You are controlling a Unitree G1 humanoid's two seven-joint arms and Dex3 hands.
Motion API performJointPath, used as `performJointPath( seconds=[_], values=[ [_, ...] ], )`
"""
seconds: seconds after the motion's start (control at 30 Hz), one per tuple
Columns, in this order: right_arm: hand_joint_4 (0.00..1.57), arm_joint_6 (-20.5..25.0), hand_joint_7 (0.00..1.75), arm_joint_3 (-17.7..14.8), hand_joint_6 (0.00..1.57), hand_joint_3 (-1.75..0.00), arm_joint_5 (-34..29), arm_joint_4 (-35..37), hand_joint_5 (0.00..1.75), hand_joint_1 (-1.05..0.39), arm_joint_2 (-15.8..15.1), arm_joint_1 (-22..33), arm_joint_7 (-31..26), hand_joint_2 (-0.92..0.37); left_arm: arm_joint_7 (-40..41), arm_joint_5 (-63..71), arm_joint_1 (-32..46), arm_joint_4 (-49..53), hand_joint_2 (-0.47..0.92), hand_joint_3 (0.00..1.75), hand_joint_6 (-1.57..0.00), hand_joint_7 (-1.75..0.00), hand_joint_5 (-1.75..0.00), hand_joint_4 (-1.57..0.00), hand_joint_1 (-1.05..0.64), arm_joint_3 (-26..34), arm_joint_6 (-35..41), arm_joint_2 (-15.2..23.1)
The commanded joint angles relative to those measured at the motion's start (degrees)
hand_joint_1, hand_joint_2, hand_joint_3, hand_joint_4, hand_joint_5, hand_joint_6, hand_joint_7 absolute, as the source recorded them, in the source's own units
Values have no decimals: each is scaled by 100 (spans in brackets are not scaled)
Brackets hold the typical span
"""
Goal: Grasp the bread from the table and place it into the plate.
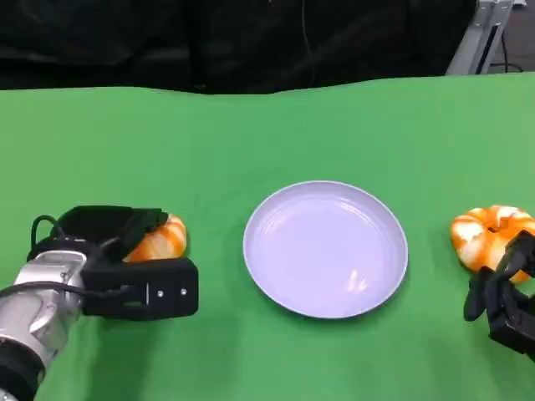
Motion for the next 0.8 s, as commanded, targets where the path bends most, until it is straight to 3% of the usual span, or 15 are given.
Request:
performJointPath(
  seconds=[0.03,0.07,0.13,0.27,0.3,0.33,0.4,0.47,0.57,0.6,0.63,0.67,0.7,0.8],
  values=[
    [92,-80,173,-38,76,-146,16,-44,175,-6,-57,16,10,-42,159,-103,-165,336,92,16,-42,-2,-3,-40,-85,-123,-132,86],
    [91,-76,173,-37,76,-146,15,-52,175,-6,-55,20,2,-42,251,-156,-170,395,92,16,-42,-2,-3,-41,-83,-113,-198,58],
    [91,-74,173,-36,76,-146,16,-59,175,-6,-55,24,5,-42,488,-239,-167,506,92,9,-54,-4,-5,-53,-61,-97,-306,4],
    [91,-46,173,-37,76,-146,9,-75,175,-6,-60,24,-23,-42,1110,-389,-107,714,92,10,-78,-7,-22,-91,-26,-89,-607,-69],
    [92,-48,173,-36,76,-146,5,-76,175,-6,-59,25,-29,-42,1243,-419,-95,769,92,14,-84,-4,-40,-89,-23,-84,-687,-84],
    [92,-61,173,-35,75,-146,-2,-69,175,-6,-62,24,-24,-42,1368,-484,-77,825,92,18,-92,-3,-75,-78,-21,-54,-802,-104],
    [92,-61,173,-35,75,-146,-5,-76,175,-6,-65,31,-27,-42,1627,-575,-65,955,92,22,-102,-4,-83,-78,-19,-43,-1012,-130],
    [92,-30,173,-38,75,-146,13,-96,175,-6,-67,39,-23,-42,1821,-676,-57,1056,92,23,-112,-6,-106,-77,-16,-12,-1149,-166],
    [92,-2,174,-40,75,-147,28,-126,175,-5,-69,53,-24,-42,2113,-732,-51,1112,92,33,-125,-14,-156,-66,-14,-19,-1286,-176],
    [92,-9,174,-44,75,-147,35,-113,175,-5,-71,50,-9,-42,2246,-730,-42,1100,92,36,-116,-40,-165,-65,-14,-23,-1330,-172],
    [92,-25,173,-49,75,-147,39,-92,175,-6,-74,45,10,-42,2349,-731,-34,1078,92,42,-94,-93,-170,-65,-13,-22,-1363,-169],
    [92,-52,173,-53,75,-147,38,-66,175,-6,-76,38,28,-42,2420,-734,-28,1050,92,44,-77,-129,-172,-66,-13,-17,-1386,-165],
    [91,-69,173,-56,75,-146,36,-50,175,-6,-77,34,38,-42,2464,-735,-27,1037,92,45,-66,-155,-174,-66,-13,-17,-1403,-163],
    [91,-41,172,-54,75,-147,21,-76,175,-6,-89,48,16,-41,2565,-668,0,712,92,45,-57,-172,-175,-66,-13,-39,-1461,-88]
  ],
)
